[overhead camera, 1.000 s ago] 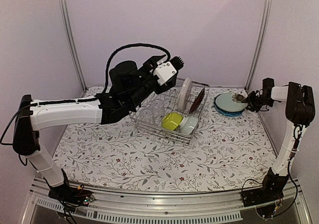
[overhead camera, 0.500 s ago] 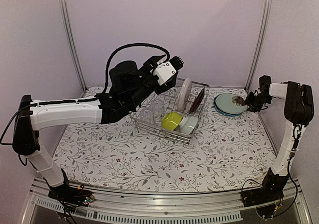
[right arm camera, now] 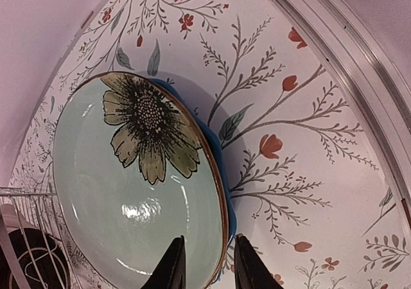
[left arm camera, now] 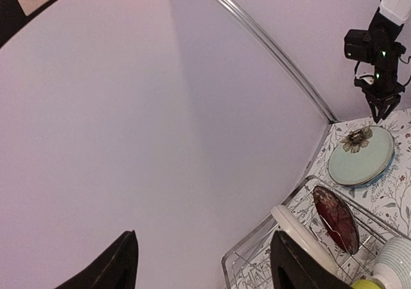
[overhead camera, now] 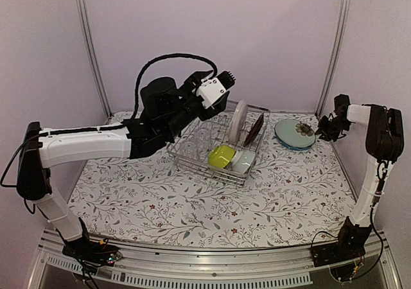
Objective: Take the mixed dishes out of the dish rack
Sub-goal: Grab the plate from the dish rack.
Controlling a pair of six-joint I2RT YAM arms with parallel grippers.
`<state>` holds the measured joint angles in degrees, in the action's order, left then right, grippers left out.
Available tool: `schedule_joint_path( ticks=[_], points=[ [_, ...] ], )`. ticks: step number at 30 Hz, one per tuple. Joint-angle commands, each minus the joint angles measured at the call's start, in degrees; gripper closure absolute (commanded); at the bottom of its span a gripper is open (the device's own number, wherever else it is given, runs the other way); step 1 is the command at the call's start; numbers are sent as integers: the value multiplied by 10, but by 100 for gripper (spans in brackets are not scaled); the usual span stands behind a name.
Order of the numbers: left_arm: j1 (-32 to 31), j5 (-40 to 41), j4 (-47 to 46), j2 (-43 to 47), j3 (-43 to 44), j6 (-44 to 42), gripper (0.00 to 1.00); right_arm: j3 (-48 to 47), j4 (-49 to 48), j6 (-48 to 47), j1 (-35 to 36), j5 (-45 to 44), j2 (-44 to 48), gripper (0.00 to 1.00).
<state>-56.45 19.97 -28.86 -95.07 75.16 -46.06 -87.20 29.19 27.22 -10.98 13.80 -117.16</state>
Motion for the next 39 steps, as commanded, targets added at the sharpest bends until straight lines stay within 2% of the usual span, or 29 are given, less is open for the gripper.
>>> schedule_joint_path(
  ticks=[1,13,18,26,30,39],
  points=[
    [20,-10,35,-11,30,42,29,-11,3,-4,1,8,-12,74],
    [70,-76,236,-122,219,215,29,28,-2,-8,3,30,97,70],
    [96,-141,335,-180,318,318,26,54,-7,-11,8,35,146,68],
    [119,-190,428,-282,444,412,21,91,-3,-26,33,25,218,65],
    [124,-213,449,-321,484,438,15,104,4,-33,42,23,258,64],
    [125,-182,498,-410,569,457,8,128,21,-44,51,21,314,63]
  ],
)
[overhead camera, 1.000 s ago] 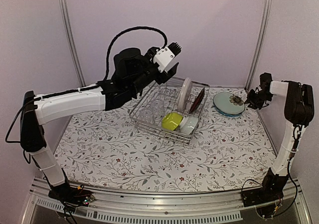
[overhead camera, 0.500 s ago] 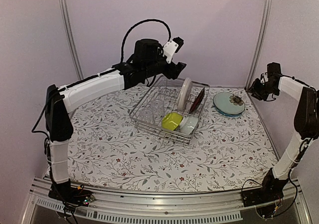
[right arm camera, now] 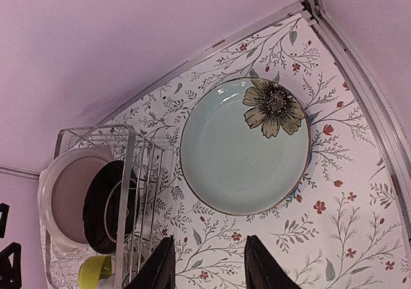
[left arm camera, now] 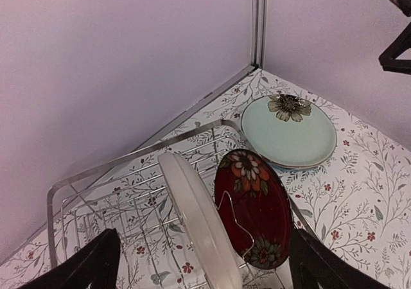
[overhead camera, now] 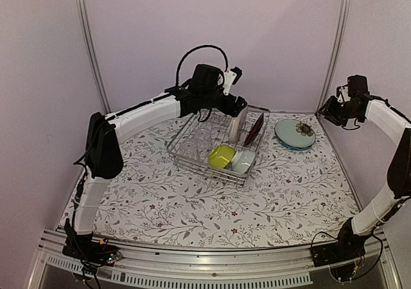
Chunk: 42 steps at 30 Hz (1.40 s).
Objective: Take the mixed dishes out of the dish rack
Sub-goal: Grab the plate from the dish rack.
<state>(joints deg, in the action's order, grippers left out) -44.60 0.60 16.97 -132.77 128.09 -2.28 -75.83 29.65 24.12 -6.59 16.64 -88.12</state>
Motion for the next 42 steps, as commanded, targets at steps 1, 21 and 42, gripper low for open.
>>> schedule_joint_path(
  ticks=[1,21,42],
  points=[
    [7,12,45,-41,49,20,8,17,17,-13,8,-7,25,63],
    [11,35,82,-141,125,118,16,32,10,-14,9,-9,27,63],
    [31,20,92,-158,139,185,56,33,3,-10,9,-10,24,63]
  ],
)
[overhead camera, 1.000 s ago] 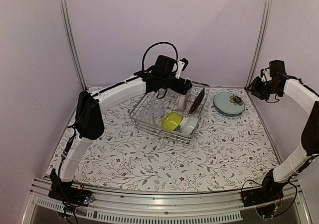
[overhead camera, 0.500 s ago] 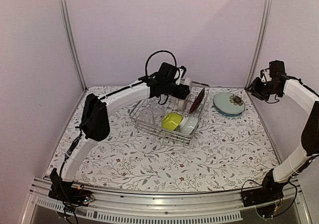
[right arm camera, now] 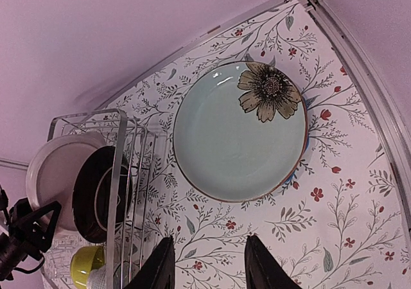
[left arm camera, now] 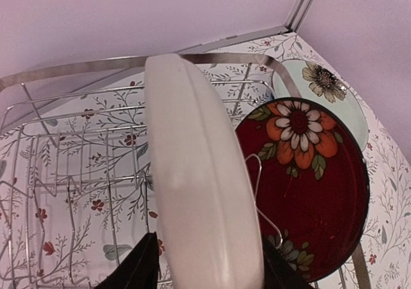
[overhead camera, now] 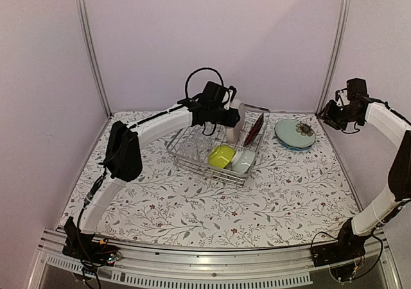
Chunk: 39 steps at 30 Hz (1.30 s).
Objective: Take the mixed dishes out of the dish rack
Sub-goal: Grab the plate from the dish rack.
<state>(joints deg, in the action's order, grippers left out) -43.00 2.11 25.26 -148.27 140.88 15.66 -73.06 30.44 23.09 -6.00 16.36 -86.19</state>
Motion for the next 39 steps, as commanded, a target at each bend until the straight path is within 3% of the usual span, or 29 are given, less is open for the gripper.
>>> schedule_joint_path(
  ticks=[1,17,29,39],
  points=[
    [15,3,7,-1,8,6,59,5,-5,0,3,-7,5,63],
    [16,7,-55,75,-46,-6,86,1,-4,2,3,-1,3,63],
    [16,-1,-86,117,-65,-1,99,-1,-3,0,4,-1,6,62],
    [16,-13,-103,151,-69,-2,100,-2,-3,-3,4,2,14,28]
  ],
)
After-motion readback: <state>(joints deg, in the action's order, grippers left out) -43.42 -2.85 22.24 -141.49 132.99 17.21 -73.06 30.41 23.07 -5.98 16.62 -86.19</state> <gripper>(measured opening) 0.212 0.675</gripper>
